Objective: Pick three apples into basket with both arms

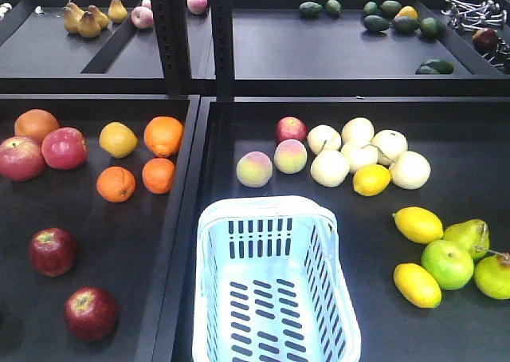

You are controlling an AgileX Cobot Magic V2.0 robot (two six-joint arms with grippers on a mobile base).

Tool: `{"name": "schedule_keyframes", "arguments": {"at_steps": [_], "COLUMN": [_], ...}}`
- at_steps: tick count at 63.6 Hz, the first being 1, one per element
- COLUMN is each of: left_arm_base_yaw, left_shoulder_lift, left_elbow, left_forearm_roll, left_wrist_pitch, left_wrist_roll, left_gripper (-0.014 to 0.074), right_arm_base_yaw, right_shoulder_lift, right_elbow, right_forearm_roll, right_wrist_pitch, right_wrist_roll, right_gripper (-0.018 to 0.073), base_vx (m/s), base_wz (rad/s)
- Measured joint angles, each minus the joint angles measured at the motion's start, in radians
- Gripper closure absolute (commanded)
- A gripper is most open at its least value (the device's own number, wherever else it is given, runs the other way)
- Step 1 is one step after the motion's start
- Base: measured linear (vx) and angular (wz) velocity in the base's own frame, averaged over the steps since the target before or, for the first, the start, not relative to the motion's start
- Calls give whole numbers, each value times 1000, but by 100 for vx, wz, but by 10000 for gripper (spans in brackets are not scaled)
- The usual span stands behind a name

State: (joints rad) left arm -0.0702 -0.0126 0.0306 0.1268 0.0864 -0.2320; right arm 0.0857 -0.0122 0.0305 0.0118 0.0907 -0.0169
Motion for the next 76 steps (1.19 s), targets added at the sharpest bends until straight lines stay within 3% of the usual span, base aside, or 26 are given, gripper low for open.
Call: {"name": "schedule_keyframes", "arguments": {"at_steps": [76], "left_arm_base_yaw": [0], "left_shoulder_lift": [0], "left_elbow": [0], "left_forearm_roll": [0], "left_wrist_pitch": [0], "left_wrist_roll": [0], "left_gripper": [603], "right_arm_base_yaw": [0], "right_shoulder_lift": [0], "right_elbow": [0], "right_forearm_roll": [0], "right_wrist_pitch": [0], "right_wrist_roll": [0], "right_gripper": [568], "base_vx": [1], "base_wz": [0]}}
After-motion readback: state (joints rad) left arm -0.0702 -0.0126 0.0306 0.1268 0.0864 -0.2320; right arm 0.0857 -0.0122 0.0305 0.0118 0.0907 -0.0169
